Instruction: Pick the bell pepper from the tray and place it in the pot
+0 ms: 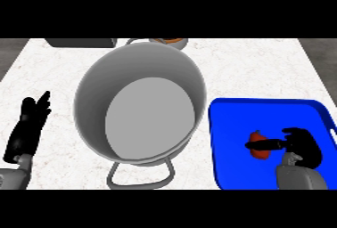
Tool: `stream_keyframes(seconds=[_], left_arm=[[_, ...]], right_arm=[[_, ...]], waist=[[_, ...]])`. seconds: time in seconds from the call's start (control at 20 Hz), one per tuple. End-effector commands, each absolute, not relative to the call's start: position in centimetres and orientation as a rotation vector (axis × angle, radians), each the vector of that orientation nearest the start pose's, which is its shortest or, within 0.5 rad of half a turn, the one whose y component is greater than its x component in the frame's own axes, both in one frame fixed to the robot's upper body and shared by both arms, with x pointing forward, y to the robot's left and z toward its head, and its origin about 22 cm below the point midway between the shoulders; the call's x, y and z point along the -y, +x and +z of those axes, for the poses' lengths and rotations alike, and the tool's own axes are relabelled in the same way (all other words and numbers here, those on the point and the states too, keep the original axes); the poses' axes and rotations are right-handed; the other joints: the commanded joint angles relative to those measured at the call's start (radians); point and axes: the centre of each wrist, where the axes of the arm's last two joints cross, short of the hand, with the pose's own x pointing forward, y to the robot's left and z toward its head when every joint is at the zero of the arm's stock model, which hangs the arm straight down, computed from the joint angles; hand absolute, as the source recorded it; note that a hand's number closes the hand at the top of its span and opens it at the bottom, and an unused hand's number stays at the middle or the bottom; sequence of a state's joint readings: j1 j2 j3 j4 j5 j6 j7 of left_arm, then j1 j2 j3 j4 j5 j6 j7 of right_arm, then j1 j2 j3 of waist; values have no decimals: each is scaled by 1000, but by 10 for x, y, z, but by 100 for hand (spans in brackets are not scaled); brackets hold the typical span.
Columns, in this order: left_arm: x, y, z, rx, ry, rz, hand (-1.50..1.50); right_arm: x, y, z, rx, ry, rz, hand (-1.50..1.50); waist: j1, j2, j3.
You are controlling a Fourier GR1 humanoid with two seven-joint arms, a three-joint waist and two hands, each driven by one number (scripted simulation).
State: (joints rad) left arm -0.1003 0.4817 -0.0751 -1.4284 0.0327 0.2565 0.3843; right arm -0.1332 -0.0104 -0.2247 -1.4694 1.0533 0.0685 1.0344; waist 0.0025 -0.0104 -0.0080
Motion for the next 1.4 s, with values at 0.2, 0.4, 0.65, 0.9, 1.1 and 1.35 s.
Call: stream_keyframes(seconds=[0.2, 0.4, 0.65, 0.9, 1.1, 1.35], left_arm=[[-333, 253, 15, 1161, 512, -95, 0], [-323, 280, 35, 1152, 518, -106, 0], [-325, 256, 35, 1160, 529, -110, 0], [-324, 269, 32, 1181, 495, -127, 0], [-328, 261, 17, 1156, 507, -102, 0], [-329, 261, 12, 1144, 532, -87, 0]], right_arm=[[278, 269, -12, 339, -1213, 282, 150], [278, 275, 12, 343, -1276, 308, 150], [251, 266, 35, 356, -1404, 256, 150], [229, 277, 38, 917, -1129, 1006, 150], [250, 277, 68, 1206, -1071, 1242, 150], [269, 272, 130, 1593, -1036, 1069, 150]], waist=[[3, 11, 8], [-4, 11, 8], [-1, 7, 8], [34, 11, 9], [9, 8, 8], [-19, 6, 8]])
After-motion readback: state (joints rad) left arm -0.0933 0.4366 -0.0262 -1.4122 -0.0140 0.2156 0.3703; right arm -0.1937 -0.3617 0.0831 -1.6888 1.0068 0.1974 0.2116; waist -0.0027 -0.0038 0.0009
